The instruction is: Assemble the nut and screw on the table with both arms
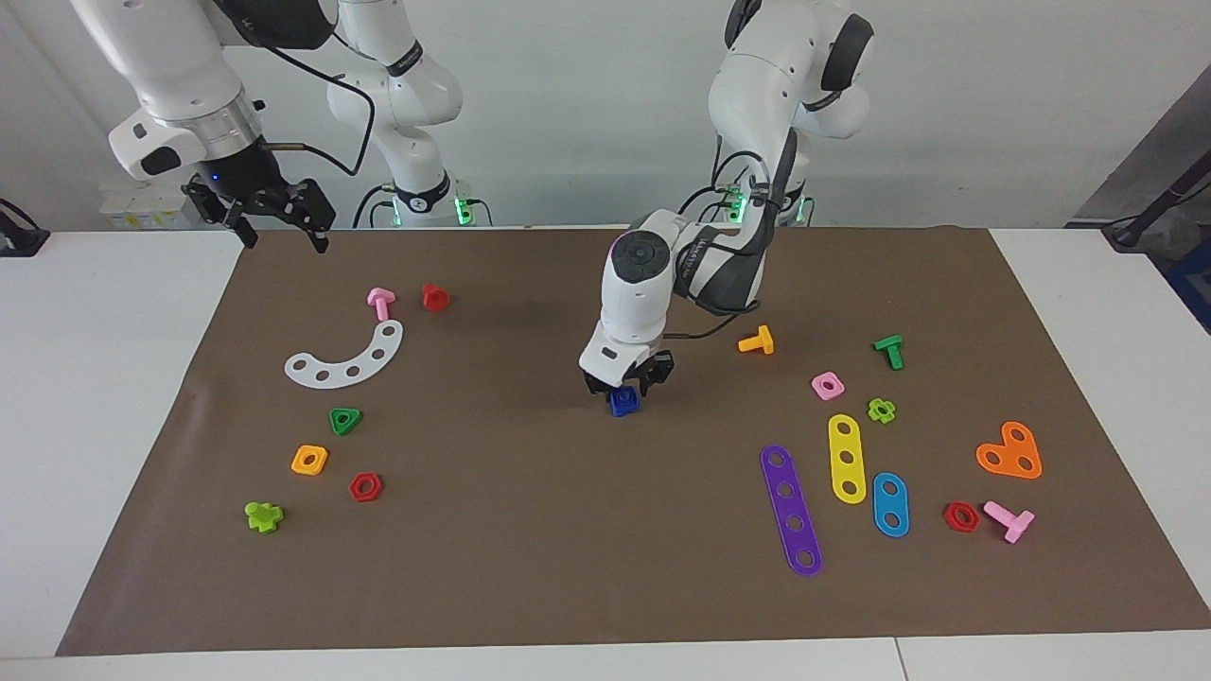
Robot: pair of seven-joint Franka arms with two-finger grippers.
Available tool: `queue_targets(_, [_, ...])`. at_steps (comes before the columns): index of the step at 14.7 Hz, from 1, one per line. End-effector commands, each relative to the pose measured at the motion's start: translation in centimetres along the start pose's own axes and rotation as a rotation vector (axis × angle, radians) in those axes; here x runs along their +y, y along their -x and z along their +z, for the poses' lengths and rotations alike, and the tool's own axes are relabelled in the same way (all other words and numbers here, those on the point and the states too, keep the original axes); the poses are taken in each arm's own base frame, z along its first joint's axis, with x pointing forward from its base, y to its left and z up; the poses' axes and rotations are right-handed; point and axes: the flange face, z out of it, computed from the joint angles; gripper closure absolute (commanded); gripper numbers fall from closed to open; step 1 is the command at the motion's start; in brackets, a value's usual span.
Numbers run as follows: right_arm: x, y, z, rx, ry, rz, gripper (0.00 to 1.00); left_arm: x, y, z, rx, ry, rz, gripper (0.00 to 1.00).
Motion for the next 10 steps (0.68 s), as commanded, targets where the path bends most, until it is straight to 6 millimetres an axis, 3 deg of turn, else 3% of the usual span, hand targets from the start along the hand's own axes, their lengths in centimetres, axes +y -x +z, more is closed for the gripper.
queue_targets(1, [0.6,0.3,0.2,0.007,0.007,-0.012,0.00,0.3,-0.2,0.1,0.031,-0.013,0.003,0.09])
queue_targets(4, [0.6,0.3,0.2,0.007,0.007,-0.014,0.00,0.0,-0.5,-0.4,0.022,-0.023,-0.003,0.08])
queue_targets(5, [0.6,0.3,0.2,0.007,0.007,-0.014,0.00,-0.5,-1.3,-1.4,0.026,-0.016,-0.016,0.08])
queue_targets(6, [0.6,0.3,0.2,0.006,0.007,-0.014,0.00,-1.2,-2.3,-3.0,0.031,-0.011,-0.033,0.07])
queue_targets(8, [0.6,0.4,0.2,0.007,0.007,-0.012,0.00,-5.3,-5.7,-6.3,0.020,-0.030,-0.099,0.06])
queue_targets(10, [0.6,0.4,0.1,0.008,0.003,-0.009,0.00,-10.1,-7.4,-12.9,0.065,0.015,-0.120,0.06])
